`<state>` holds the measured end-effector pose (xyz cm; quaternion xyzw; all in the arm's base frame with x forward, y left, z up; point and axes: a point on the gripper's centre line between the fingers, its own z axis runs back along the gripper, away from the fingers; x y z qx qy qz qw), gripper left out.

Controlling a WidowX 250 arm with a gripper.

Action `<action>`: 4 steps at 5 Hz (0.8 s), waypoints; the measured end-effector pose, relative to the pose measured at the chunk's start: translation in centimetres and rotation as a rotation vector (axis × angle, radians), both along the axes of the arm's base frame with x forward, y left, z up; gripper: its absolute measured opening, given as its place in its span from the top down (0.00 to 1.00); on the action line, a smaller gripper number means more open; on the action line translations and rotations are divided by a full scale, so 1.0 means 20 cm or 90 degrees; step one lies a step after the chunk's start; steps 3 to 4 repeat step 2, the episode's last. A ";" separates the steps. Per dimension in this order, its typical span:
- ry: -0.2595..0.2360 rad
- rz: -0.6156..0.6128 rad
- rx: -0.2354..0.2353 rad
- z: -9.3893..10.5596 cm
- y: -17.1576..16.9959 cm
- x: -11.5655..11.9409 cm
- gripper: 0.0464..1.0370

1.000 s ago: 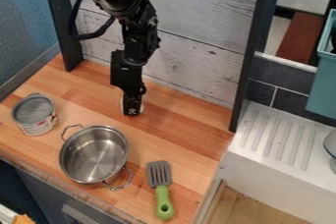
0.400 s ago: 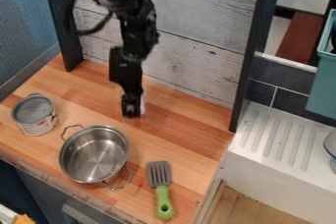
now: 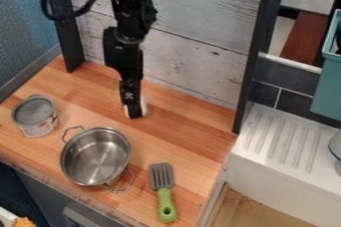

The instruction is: Put the whiite item on the table

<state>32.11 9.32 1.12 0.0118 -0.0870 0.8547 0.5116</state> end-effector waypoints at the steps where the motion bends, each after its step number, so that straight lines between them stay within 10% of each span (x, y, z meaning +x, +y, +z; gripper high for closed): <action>1: 0.039 -0.040 0.044 0.04 0.01 0.00 0.04; 4: 0.046 -0.047 0.045 0.04 -0.01 0.00 0.04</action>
